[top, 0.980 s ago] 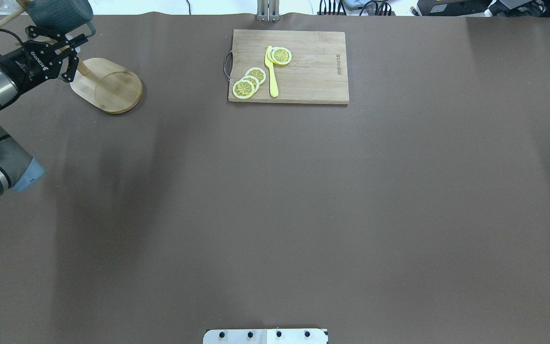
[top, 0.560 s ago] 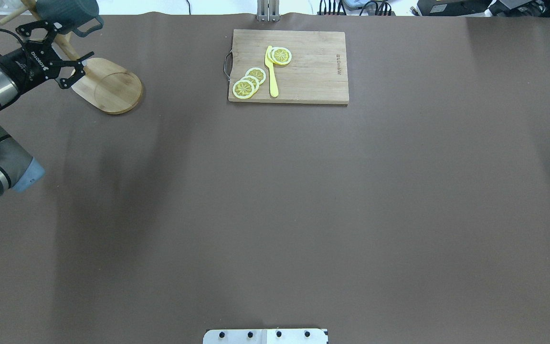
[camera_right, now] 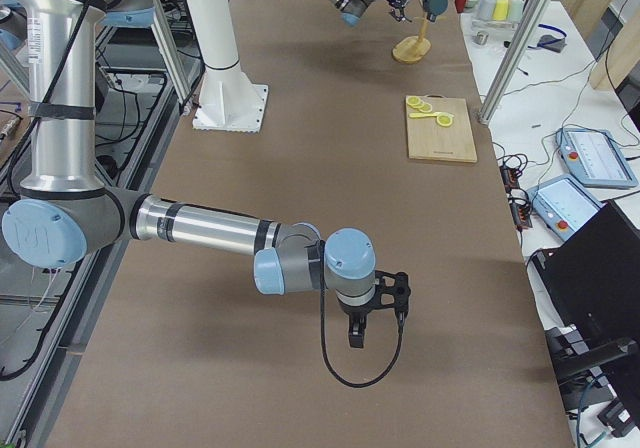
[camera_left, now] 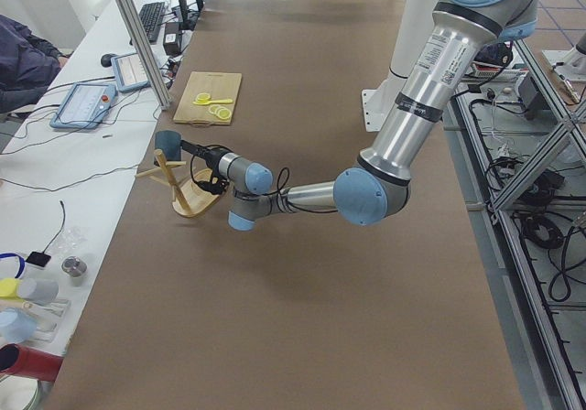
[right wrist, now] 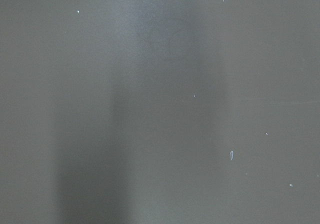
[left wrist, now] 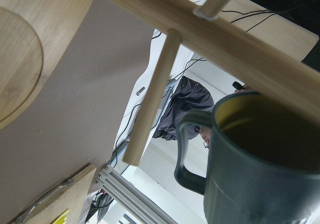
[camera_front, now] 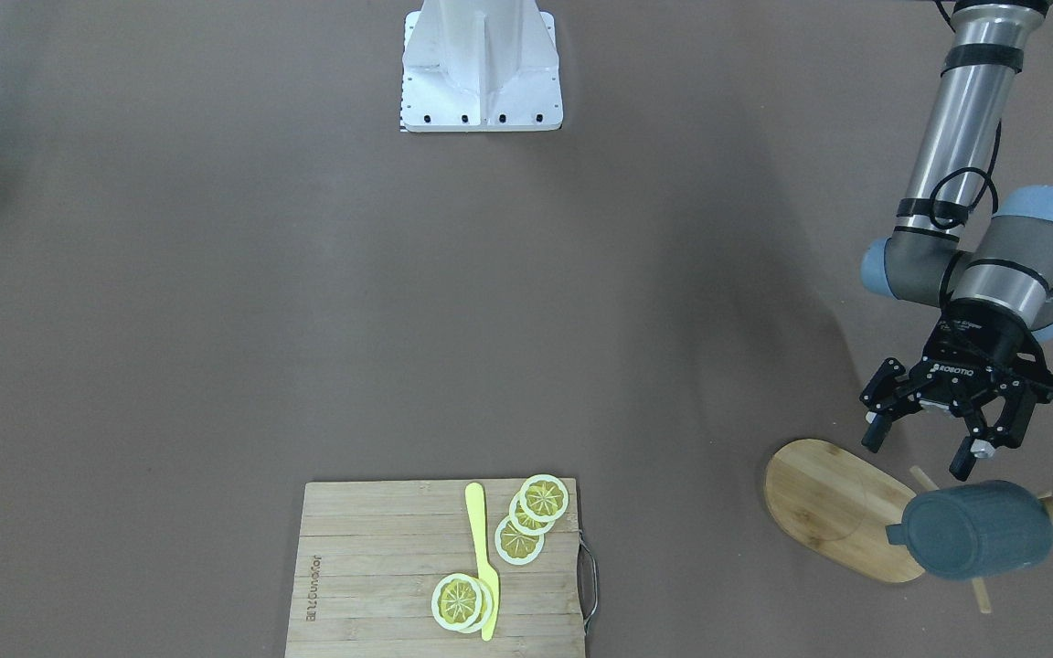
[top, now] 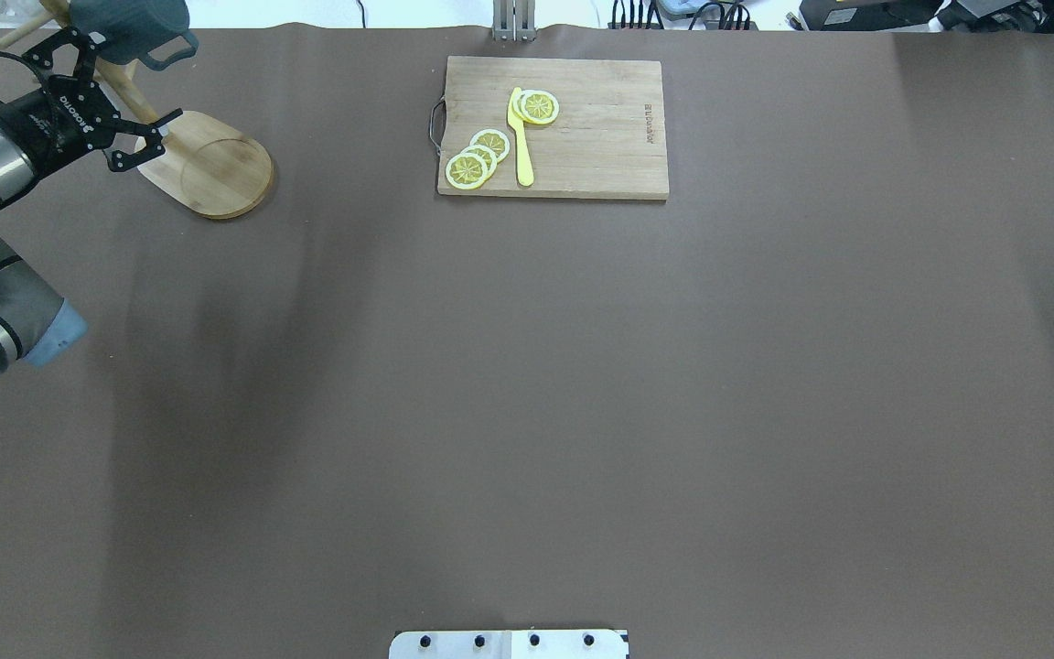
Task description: Hang cup on storage rack
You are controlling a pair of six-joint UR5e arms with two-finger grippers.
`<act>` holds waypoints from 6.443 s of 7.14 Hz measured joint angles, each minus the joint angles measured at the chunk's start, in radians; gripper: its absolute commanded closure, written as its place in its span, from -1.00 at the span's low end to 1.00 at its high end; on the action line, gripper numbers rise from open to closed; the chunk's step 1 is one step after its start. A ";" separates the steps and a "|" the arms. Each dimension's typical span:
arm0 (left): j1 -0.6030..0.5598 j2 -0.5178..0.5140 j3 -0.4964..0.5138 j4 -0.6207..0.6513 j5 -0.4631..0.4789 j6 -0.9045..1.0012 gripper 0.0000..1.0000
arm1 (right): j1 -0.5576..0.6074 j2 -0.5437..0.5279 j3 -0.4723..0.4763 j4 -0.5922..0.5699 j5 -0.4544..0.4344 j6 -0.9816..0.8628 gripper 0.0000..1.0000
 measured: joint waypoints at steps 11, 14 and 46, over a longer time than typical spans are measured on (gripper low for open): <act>-0.101 0.361 -0.442 0.017 -0.340 0.957 -0.97 | 0.001 -0.001 0.000 0.000 0.006 0.000 -1.00; -0.130 0.452 -0.446 0.138 -0.359 1.595 -0.97 | 0.001 -0.002 0.000 0.000 0.006 0.000 -1.00; -0.627 0.641 -0.792 1.983 -0.772 2.841 -0.98 | -0.013 -0.049 -0.038 0.004 0.045 -0.036 -1.00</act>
